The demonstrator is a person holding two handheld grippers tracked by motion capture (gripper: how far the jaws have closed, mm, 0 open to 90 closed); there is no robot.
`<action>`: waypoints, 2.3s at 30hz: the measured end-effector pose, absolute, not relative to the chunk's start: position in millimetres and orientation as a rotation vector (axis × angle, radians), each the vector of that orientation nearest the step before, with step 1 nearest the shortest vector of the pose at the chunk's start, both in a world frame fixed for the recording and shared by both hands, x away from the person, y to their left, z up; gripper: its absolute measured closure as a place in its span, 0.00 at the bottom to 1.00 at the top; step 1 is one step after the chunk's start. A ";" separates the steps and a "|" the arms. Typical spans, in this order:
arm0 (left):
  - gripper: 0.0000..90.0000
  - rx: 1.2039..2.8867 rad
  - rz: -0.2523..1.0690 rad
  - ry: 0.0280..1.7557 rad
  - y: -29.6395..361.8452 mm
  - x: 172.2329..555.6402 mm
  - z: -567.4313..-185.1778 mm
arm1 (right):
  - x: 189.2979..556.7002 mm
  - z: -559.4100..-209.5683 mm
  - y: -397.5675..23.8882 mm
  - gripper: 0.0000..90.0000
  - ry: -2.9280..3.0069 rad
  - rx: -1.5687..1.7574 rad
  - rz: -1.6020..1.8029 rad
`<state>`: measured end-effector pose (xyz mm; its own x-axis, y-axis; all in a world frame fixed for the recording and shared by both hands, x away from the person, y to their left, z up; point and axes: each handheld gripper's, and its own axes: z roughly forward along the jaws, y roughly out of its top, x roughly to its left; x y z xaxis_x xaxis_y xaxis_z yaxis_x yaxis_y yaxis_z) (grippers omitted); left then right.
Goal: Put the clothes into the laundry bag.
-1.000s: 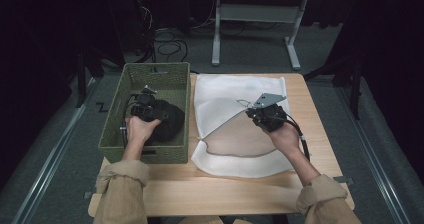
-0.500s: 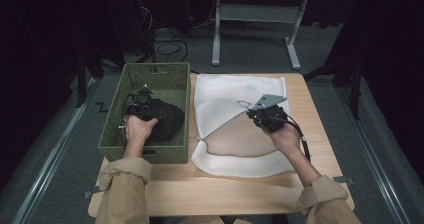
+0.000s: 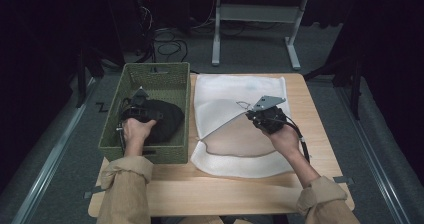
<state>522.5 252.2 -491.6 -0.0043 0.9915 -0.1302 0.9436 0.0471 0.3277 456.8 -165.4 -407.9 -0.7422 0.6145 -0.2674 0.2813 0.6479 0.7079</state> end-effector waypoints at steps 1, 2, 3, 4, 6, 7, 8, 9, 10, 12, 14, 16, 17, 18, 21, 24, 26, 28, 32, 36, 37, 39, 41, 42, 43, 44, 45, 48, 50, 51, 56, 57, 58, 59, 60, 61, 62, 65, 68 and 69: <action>0.00 1.966 0.173 2.007 252.7 522.8 -492.7 | 456.9 -408.1 -165.2 0.97 2.378 0.693 0.900; 0.00 1.964 0.122 2.014 253.3 523.6 -494.2 | 456.9 -408.6 -164.7 0.97 2.380 0.689 0.901; 0.00 1.963 0.074 2.015 254.2 524.4 -495.9 | 457.7 -409.1 -164.1 0.97 2.381 0.692 0.904; 0.00 1.966 0.043 2.009 254.0 525.4 -497.0 | 457.9 -409.1 -163.8 0.97 2.381 0.694 0.904; 0.00 1.972 0.043 2.000 252.0 525.6 -497.0 | 458.3 -409.9 -163.2 0.97 2.378 0.686 0.905; 0.00 1.974 0.038 1.991 250.9 525.4 -496.5 | 458.3 -410.1 -163.1 0.97 2.380 0.690 0.905; 0.00 1.974 0.032 1.984 250.3 525.2 -495.8 | 458.7 -410.3 -163.1 0.97 2.384 0.689 0.904; 0.00 1.974 0.032 1.984 250.3 525.2 -495.8 | 458.7 -410.3 -163.1 0.97 2.384 0.689 0.904; 0.00 1.969 0.032 1.970 249.8 524.8 -495.0 | 458.7 -410.3 -162.9 0.97 2.384 0.688 0.902; 0.00 1.990 0.047 1.963 246.9 525.1 -495.3 | 458.3 -409.7 -161.7 0.97 2.384 0.682 0.896; 0.00 2.010 0.061 1.967 244.8 525.7 -496.3 | 458.7 -409.7 -161.1 0.97 2.384 0.685 0.899; 0.00 2.017 0.073 1.976 243.2 526.7 -497.1 | 459.1 -409.7 -160.9 0.97 2.384 0.680 0.897; 0.00 2.026 0.077 1.982 243.6 527.2 -498.2 | 458.2 -409.5 -160.2 0.97 2.386 0.687 0.897; 0.00 2.035 0.086 1.987 242.3 527.4 -499.4 | 457.7 -409.4 -160.1 0.97 2.385 0.691 0.893; 0.00 2.156 0.142 1.986 232.1 528.1 -504.9 | 457.1 -409.1 -160.3 0.97 2.385 0.674 0.897; 0.00 2.238 0.162 1.978 226.2 529.1 -508.0 | 457.3 -409.7 -160.6 0.97 2.384 0.676 0.896; 0.00 2.258 0.171 1.987 224.1 530.2 -509.3 | 457.5 -409.4 -160.9 0.97 2.386 0.676 0.894; 0.00 2.257 0.172 1.994 224.0 530.6 -509.9 | 456.7 -409.2 -160.8 0.97 2.385 0.683 0.898; 0.09 2.269 0.191 2.009 225.8 530.1 -506.4 | 456.2 -409.5 -161.7 0.97 2.384 0.680 0.898; 0.27 2.239 0.197 2.041 232.6 530.1 -501.2 | 455.9 -409.9 -163.6 0.97 2.382 0.673 0.892; 0.31 2.233 0.192 2.049 234.0 530.6 -500.3 | 456.2 -409.9 -164.2 0.97 2.381 0.681 0.893; 0.38 2.220 0.203 2.058 235.7 530.3 -499.1 | 456.4 -409.7 -164.9 0.97 2.379 0.680 0.896; 0.45 2.220 0.203 2.045 238.2 528.5 -497.5 | 456.6 -409.9 -165.1 0.97 2.376 0.679 0.901; 0.49 2.210 0.196 2.043 240.3 527.6 -496.3 | 456.7 -410.2 -165.1 0.97 2.376 0.686 0.901; 0.53 2.204 0.188 2.039 242.8 526.9 -495.2 | 456.5 -410.0 -164.8 0.97 2.380 0.693 0.896; 0.56 2.204 0.188 2.039 242.8 526.9 -495.2 | 456.5 -410.0 -164.8 0.97 2.380 0.693 0.896; 0.60 2.189 0.180 2.035 247.1 525.7 -493.7 | 456.2 -410.1 -163.7 0.97 2.378 0.683 0.896; 0.66 2.180 0.182 2.035 249.5 525.2 -493.0 | 456.7 -410.3 -162.8 0.97 2.380 0.678 0.898; 0.68 2.182 0.190 2.035 249.7 525.1 -492.2 | 457.7 -409.6 -163.3 0.97 2.379 0.684 0.895; 0.68 2.181 0.196 2.034 249.4 525.0 -491.7 | 458.0 -409.5 -163.5 0.97 2.377 0.683 0.896; 0.72 2.175 0.211 2.003 247.8 522.9 -486.7 | 456.6 -409.5 -165.0 0.97 2.378 0.683 0.890; 0.72 2.169 0.213 1.983 246.2 522.2 -485.4 | 456.4 -409.9 -165.3 0.97 2.375 0.683 0.894; 0.72 2.176 0.210 1.962 245.4 521.7 -483.9 | 456.5 -410.3 -166.0 0.97 2.376 0.692 0.900; 0.72 2.160 0.200 1.933 243.3 521.1 -481.2 | 457.2 -410.1 -166.5 0.97 2.378 0.691 0.896; 0.72 2.159 0.199 1.916 242.3 520.6 -479.6 | 458.3 -410.8 -167.0 0.97 2.376 0.692 0.902; 0.72 2.155 0.202 1.899 241.1 519.8 -478.0 | 458.6 -411.0 -167.2 0.97 2.380 0.702 0.896; 0.73 2.161 0.198 1.882 240.0 518.9 -476.2 | 459.4 -411.4 -167.5 0.97 2.381 0.693 0.895; 0.73 2.165 0.204 1.852 236.4 516.6 -473.0 | 458.5 -411.8 -167.3 0.97 2.379 0.706 0.896; 0.73 2.171 0.212 1.807 232.1 513.0 -467.1 | 457.7 -412.0 -166.2 0.97 2.373 0.699 0.902; 0.73 2.159 0.212 1.783 231.3 511.3 -463.1 | 457.3 -411.9 -165.8 0.97 2.376 0.707 0.902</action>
